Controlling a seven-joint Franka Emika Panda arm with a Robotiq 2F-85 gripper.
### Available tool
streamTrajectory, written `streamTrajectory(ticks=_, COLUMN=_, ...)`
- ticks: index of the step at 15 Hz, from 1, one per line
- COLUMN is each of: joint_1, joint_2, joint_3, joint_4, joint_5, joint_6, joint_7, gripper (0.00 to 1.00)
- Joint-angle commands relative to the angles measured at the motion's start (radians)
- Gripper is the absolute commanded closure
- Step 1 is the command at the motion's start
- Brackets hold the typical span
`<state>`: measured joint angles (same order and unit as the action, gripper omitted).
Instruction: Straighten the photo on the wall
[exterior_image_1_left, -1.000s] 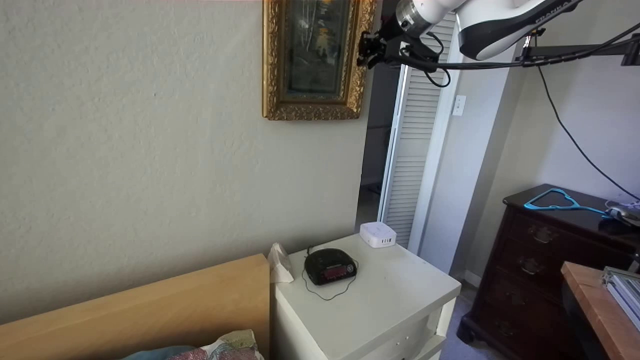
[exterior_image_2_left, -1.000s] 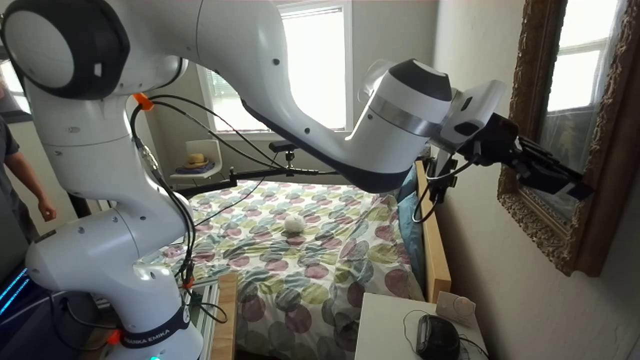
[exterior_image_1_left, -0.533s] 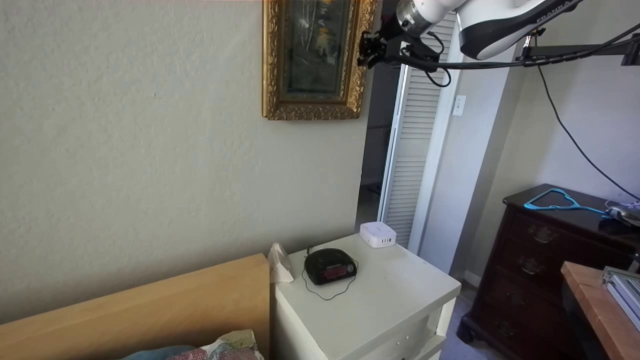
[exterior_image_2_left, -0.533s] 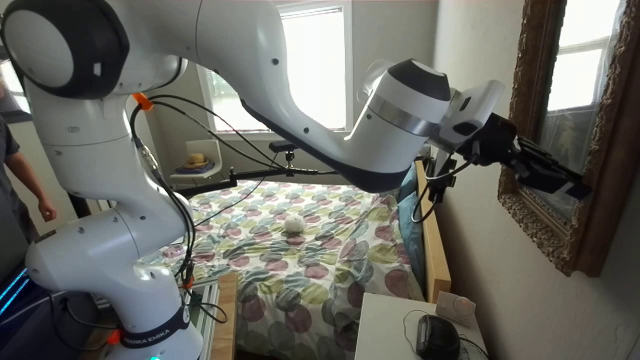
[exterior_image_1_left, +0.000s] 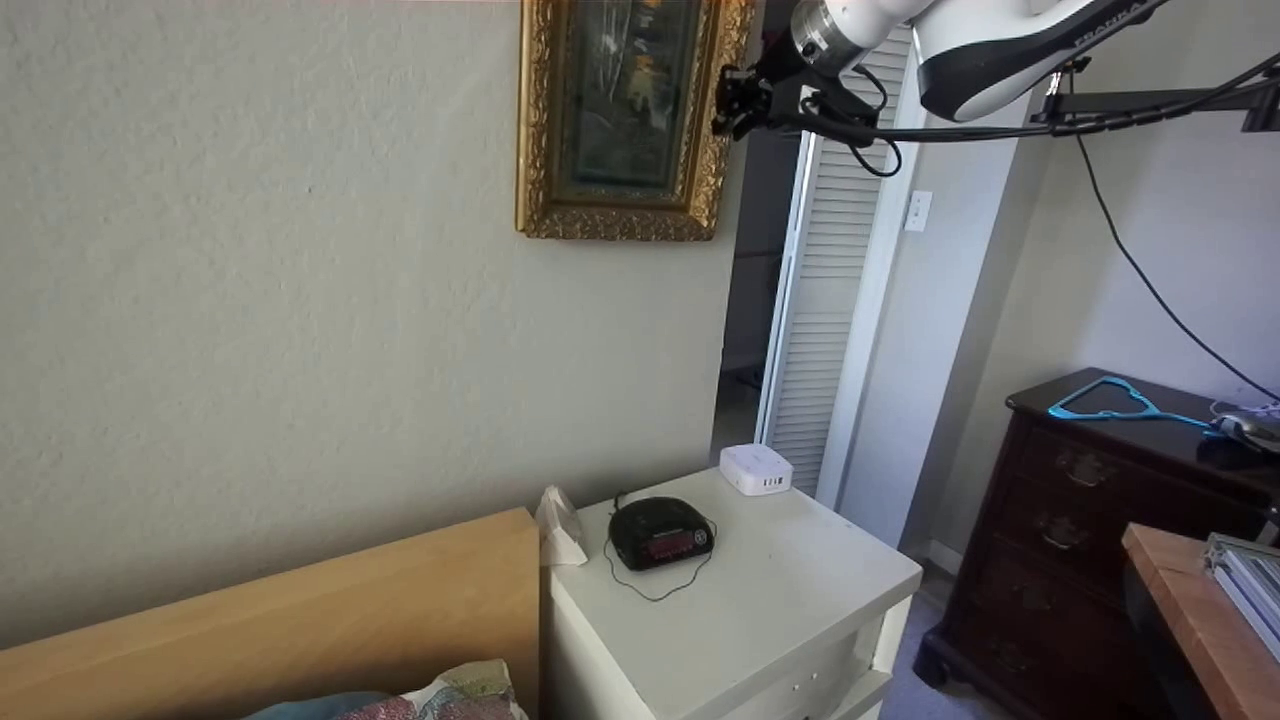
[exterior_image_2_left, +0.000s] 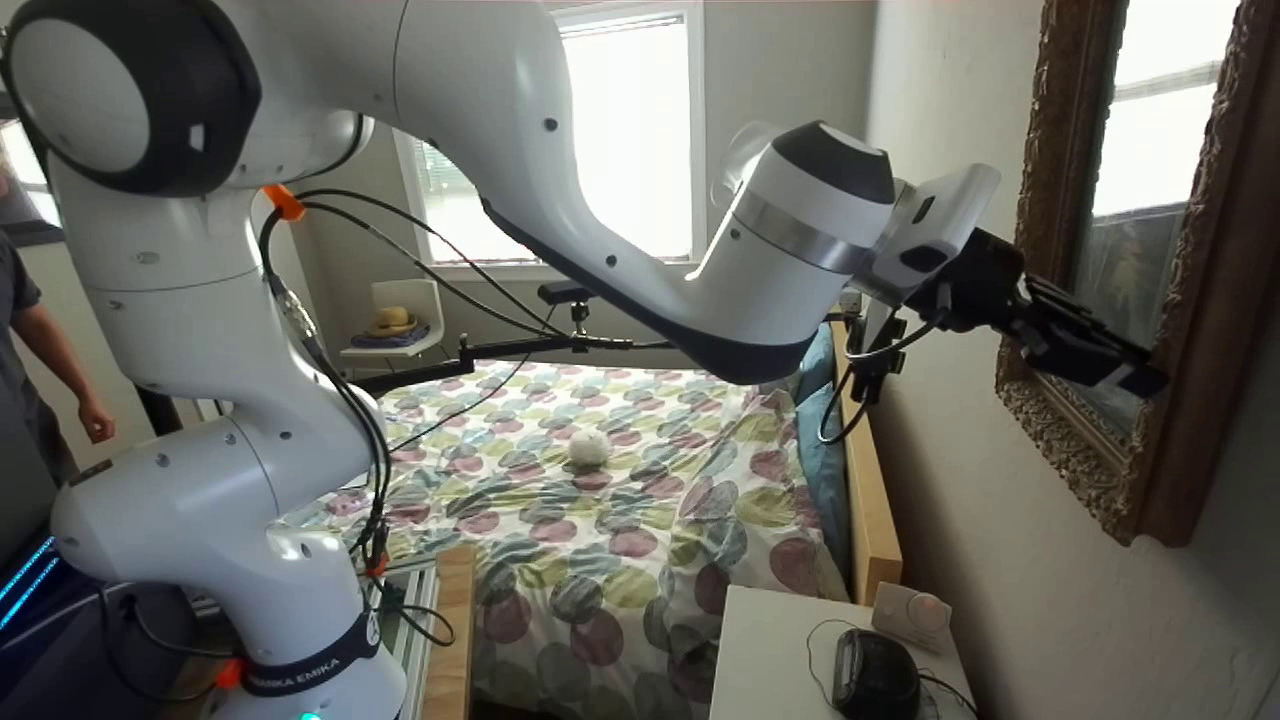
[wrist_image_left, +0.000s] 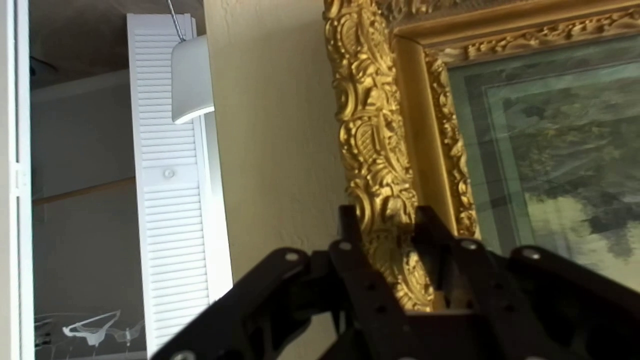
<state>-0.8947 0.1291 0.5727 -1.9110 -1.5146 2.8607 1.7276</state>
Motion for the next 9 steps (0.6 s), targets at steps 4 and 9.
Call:
streamTrajectory(ticks=4, joint_1=0.003, joint_2=-0.007, joint_3=0.001, joint_4=-0.027, joint_5=-0.007, joint_6=-0.017, joint_7=0.024, gripper=0.41)
streamTrajectory(ticks=9, joint_1=-0.009, joint_2=-0.030, joint_3=-0.007, joint_4=-0.062, joint_5=0.011, joint_6=-0.014, joint_7=0.006, gripper=0.07)
